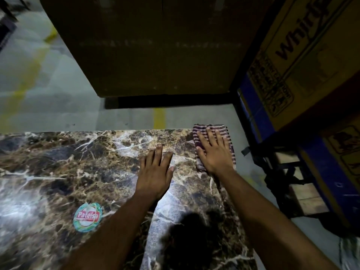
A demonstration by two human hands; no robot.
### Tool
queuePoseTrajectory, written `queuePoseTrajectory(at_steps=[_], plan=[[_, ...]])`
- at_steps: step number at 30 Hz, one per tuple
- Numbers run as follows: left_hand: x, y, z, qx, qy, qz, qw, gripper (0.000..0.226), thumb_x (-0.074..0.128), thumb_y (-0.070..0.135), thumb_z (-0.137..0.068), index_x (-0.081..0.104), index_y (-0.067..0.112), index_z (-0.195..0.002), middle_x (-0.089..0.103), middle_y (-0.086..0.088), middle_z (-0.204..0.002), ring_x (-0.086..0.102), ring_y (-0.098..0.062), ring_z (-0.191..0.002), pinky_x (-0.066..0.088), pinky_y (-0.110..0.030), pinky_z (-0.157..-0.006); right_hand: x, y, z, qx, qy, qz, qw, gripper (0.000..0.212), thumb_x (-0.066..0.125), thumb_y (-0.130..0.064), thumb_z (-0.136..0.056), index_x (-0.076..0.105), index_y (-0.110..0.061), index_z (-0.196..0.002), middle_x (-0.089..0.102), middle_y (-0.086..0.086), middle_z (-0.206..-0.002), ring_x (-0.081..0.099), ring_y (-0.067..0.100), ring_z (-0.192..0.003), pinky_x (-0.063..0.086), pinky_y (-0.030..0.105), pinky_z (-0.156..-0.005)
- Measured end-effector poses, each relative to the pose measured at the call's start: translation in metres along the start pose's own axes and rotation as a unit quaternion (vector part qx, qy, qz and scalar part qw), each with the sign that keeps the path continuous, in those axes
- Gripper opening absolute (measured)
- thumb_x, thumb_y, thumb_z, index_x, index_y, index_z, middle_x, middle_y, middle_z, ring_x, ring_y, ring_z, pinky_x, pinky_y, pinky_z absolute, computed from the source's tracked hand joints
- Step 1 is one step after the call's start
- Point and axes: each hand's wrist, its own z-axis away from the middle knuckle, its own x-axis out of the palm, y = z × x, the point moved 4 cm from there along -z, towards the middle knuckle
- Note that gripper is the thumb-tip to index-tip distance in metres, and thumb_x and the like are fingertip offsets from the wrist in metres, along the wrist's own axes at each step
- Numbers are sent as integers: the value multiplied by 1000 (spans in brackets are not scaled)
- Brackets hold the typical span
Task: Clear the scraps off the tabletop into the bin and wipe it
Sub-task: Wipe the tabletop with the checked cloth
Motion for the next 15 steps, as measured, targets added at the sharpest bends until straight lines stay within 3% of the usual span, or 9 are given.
queuePoseTrajectory(at_steps=[3, 6, 9, 12, 15], plan=[[-1, 5, 7, 17, 13, -12, 1000, 52, 32, 44, -106, 33, 22, -154, 21, -3, -165, 21, -30, -145, 29, -53, -114, 3, -29, 6, -28, 1, 6, 1000, 67, 9, -62, -98, 6, -40, -161, 5, 0, -171, 0, 27, -157, 3, 50, -126], [-2, 13, 13, 34, 28, -7, 999, 45, 47, 33, -103, 40, 26, -147, 29, -6, -158, 31, -32, -136, 34, -52, -108, 11, -28, 43, -86, -16, 18, 996, 66, 6, -64, -98, 0, -43, -160, 0, -3, -171, -2, 24, -157, 1, 48, -126], [-1, 17, 23, 50, 25, -10, 998, 45, 47, 37, -101, 42, 27, -144, 36, -9, -146, 40, -34, -124, 34, -49, -104, 6, -1, 48, -47, -8, 17, 999, 65, 7, -64, -99, 3, -43, -160, 3, -2, -171, 3, 26, -157, 3, 47, -126], [2, 20, 33, 67, 9, -24, 997, 52, 39, 48, -101, 37, 29, -149, 36, -11, -150, 34, -37, -134, 27, -54, -111, 2, -5, 29, 13, -2, 9, 1000, 66, 13, -61, -99, 9, -39, -161, 7, 1, -171, 5, 29, -157, 5, 50, -126], [11, 21, 41, 56, -25, -18, 998, 58, 26, 53, -104, 25, 31, -157, 17, -15, -166, 12, -37, -152, 13, -61, -120, 9, -38, 44, -40, -12, 15, 999, 67, 12, -61, -98, 10, -37, -161, 6, 1, -171, 4, 29, -157, 5, 51, -125]])
